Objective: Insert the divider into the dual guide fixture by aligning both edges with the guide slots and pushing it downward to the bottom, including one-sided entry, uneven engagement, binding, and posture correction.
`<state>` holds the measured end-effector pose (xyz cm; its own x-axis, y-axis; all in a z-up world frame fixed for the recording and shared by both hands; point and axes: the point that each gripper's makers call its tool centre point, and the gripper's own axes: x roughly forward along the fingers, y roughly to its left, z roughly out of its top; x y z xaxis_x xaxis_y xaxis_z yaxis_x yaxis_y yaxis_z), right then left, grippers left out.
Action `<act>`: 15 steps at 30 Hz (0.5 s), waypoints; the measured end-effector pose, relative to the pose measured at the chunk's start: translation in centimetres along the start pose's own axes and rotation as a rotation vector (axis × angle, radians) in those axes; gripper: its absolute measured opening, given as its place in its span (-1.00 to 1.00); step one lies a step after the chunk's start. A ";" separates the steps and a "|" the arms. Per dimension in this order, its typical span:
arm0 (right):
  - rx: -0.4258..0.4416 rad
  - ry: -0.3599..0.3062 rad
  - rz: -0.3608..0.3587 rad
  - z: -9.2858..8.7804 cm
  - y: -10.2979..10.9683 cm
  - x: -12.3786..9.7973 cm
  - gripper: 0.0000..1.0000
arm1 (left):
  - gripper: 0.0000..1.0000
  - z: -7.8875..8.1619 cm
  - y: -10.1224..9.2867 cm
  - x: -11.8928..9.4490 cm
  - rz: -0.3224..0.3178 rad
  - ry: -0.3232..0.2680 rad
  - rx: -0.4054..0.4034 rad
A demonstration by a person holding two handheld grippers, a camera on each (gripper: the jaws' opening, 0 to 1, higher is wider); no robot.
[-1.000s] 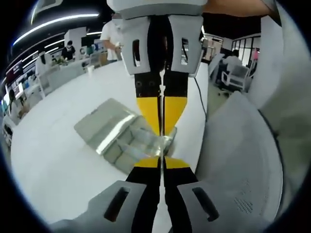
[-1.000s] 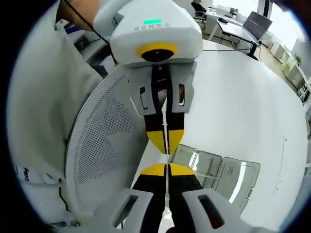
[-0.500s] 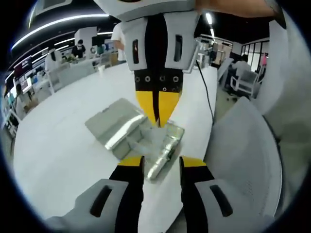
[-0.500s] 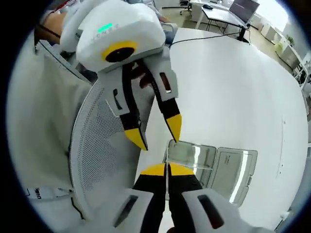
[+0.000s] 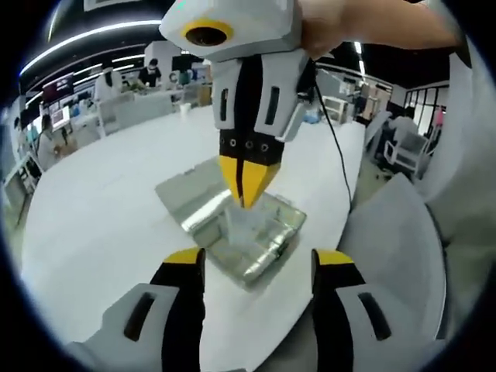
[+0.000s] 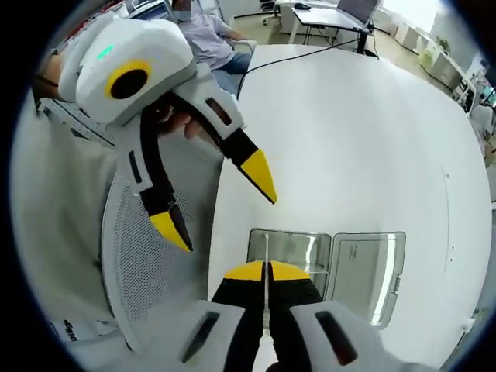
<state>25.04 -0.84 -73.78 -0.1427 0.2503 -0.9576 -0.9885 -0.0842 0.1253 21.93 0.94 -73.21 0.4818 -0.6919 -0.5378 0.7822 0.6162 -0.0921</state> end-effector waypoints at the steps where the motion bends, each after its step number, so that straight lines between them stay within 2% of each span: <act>1: 0.005 -0.002 0.002 0.0 -0.1 0.1 -1.00 | 0.14 -0.1 0.0 0.0 0.004 0.001 -0.004; 9: 0.077 -0.011 -0.015 -0.2 -0.9 0.9 -1.00 | 0.26 -0.3 0.2 0.1 0.021 -0.006 -0.028; 15: 0.089 -0.023 -0.016 -0.2 -0.9 1.4 -1.00 | 0.32 -0.5 0.4 0.2 0.027 -0.007 -0.038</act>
<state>25.73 -0.58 -75.32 -0.1264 0.2733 -0.9536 -0.9911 0.0063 0.1332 22.11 1.25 -73.73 0.5056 -0.6773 -0.5344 0.7531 0.6487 -0.1097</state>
